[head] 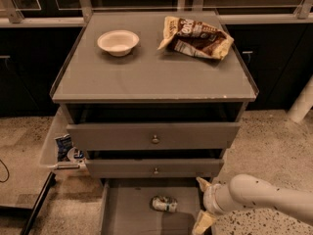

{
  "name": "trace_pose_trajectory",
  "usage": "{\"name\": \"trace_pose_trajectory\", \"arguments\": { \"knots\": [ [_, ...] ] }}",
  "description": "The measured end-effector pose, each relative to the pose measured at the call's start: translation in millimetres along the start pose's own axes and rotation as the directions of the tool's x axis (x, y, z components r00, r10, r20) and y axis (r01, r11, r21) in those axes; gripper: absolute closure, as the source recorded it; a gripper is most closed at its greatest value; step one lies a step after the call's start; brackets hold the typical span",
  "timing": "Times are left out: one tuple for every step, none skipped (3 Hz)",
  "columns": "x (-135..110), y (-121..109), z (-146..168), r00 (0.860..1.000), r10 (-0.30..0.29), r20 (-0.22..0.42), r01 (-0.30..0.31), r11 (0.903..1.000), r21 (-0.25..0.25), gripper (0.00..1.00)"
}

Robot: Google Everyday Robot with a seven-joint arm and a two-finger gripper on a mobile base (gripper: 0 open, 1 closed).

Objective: Pick 7up can from bottom drawer and place on counter

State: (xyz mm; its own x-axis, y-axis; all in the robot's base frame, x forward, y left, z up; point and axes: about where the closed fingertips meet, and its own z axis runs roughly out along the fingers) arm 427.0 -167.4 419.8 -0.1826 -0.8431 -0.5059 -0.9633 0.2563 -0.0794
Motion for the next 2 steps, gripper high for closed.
{"name": "trace_pose_trajectory", "arguments": {
  "knots": [
    [9.3, -13.9, 32.9, 0.996, 0.002, 0.087, -0.002, 1.0, 0.0, 0.0],
    [12.3, -4.7, 71.4, 0.988, 0.06, 0.144, -0.048, 0.9952, -0.085, 0.0]
  ]
}}
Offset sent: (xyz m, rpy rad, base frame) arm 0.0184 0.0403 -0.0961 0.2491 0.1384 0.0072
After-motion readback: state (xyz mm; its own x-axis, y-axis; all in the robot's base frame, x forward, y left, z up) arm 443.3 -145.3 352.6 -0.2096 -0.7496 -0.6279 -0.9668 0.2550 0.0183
